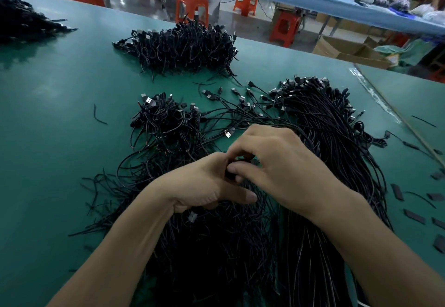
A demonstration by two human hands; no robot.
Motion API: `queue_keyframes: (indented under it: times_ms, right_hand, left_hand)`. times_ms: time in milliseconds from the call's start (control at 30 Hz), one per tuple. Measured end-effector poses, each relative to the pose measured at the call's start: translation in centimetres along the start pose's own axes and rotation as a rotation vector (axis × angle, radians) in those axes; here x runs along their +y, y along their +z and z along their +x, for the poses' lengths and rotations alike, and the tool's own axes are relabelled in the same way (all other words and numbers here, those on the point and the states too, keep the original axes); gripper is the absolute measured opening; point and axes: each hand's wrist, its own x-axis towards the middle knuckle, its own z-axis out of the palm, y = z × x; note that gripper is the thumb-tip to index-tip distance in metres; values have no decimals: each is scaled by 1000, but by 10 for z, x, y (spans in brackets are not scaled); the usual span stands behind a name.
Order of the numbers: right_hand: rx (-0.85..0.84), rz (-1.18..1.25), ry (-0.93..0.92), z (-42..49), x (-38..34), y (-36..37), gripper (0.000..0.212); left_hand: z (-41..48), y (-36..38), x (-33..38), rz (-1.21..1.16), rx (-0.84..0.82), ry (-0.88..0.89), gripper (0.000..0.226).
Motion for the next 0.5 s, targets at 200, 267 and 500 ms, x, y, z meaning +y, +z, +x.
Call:
queue_keyframes:
  times_ms: [200, 267, 500]
  right_hand:
    - [-32, -228, -124, 1, -8, 1, 10]
    - [-28, -225, -93, 3, -5, 3, 15]
    - [288, -31, 92, 2, 11, 20, 12]
  left_hand:
    - [-1, -2, 0, 64, 38, 48, 23]
    - [0, -2, 0, 17, 96, 36, 18]
    - [8, 2, 2, -510, 232, 120, 16]
